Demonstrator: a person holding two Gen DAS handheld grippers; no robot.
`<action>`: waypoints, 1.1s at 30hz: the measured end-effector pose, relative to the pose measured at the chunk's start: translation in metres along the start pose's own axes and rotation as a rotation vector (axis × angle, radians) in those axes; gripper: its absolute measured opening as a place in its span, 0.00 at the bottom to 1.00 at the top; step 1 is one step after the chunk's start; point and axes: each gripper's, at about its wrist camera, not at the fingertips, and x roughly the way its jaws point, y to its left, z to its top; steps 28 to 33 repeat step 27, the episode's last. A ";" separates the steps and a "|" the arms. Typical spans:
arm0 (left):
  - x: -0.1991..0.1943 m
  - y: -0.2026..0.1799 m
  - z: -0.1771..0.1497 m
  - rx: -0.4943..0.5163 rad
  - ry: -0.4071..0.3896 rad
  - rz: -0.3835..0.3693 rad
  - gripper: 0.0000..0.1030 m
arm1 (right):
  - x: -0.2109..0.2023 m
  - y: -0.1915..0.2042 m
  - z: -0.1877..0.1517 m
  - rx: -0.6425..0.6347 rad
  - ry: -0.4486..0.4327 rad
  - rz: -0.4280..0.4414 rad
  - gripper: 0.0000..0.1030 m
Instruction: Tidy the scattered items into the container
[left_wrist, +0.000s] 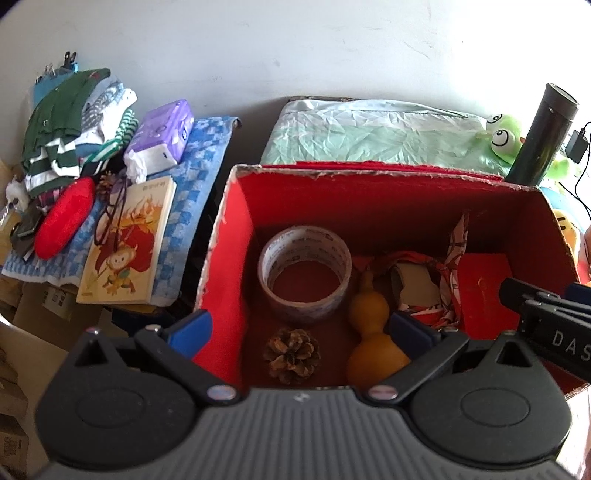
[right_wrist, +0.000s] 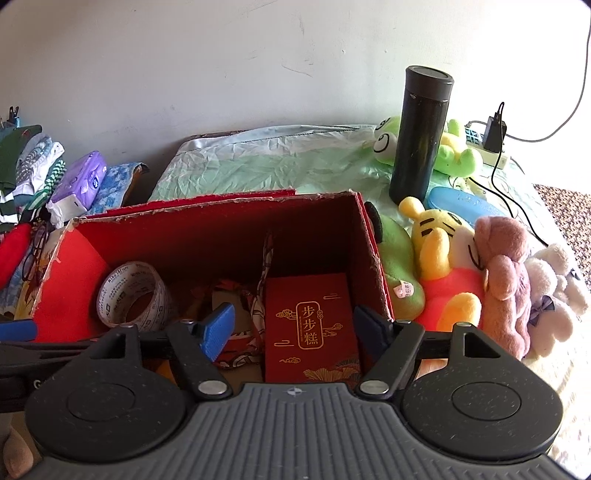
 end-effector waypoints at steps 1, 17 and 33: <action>0.000 0.000 0.000 0.000 0.000 0.000 0.99 | 0.000 0.000 0.000 0.004 0.003 -0.002 0.73; 0.009 -0.007 -0.003 0.014 0.008 -0.004 0.99 | 0.003 -0.007 -0.008 0.038 0.039 -0.008 0.74; 0.016 -0.005 -0.007 -0.002 0.031 -0.029 0.99 | 0.005 -0.006 -0.010 0.031 0.042 -0.012 0.75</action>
